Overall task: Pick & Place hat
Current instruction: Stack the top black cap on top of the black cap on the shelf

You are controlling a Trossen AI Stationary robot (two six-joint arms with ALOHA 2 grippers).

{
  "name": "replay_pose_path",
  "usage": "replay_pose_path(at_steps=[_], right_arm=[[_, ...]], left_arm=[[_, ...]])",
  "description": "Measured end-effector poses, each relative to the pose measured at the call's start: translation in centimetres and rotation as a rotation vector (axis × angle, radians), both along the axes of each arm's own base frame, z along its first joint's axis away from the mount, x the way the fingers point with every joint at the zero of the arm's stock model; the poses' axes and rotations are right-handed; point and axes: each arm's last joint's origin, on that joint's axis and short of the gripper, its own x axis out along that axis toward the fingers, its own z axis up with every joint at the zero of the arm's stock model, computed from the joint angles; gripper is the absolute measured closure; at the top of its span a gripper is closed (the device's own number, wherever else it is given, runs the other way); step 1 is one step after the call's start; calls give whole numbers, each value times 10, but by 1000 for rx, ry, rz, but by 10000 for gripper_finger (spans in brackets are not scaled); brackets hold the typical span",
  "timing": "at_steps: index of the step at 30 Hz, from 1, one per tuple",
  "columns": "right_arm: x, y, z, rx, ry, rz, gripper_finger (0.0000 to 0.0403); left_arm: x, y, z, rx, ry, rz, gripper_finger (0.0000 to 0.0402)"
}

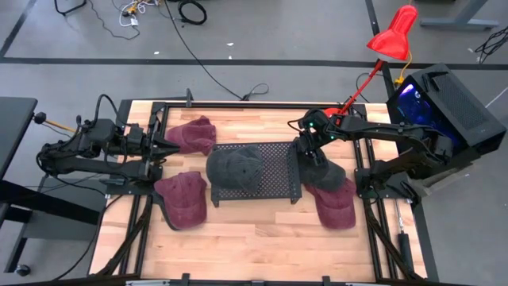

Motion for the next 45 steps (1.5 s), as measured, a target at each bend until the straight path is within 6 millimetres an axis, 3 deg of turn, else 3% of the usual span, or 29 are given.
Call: replay_pose_path(at_steps=[18, 35, 39, 45], right_arm=[[1, -1, 1, -11, -18, 1, 225], [-5, 3, -20, -5, -6, 1, 227], [-6, 3, -23, -2, 0, 0, 247], [-6, 3, -23, -3, -2, 1, 313]], left_arm=[[0, 0, 0, 0, 0, 0, 353], [0, 0, 0, 0, 0, 0, 353], [0, 0, 0, 0, 0, 0, 353], [0, 0, 0, 0, 0, 0, 353]])
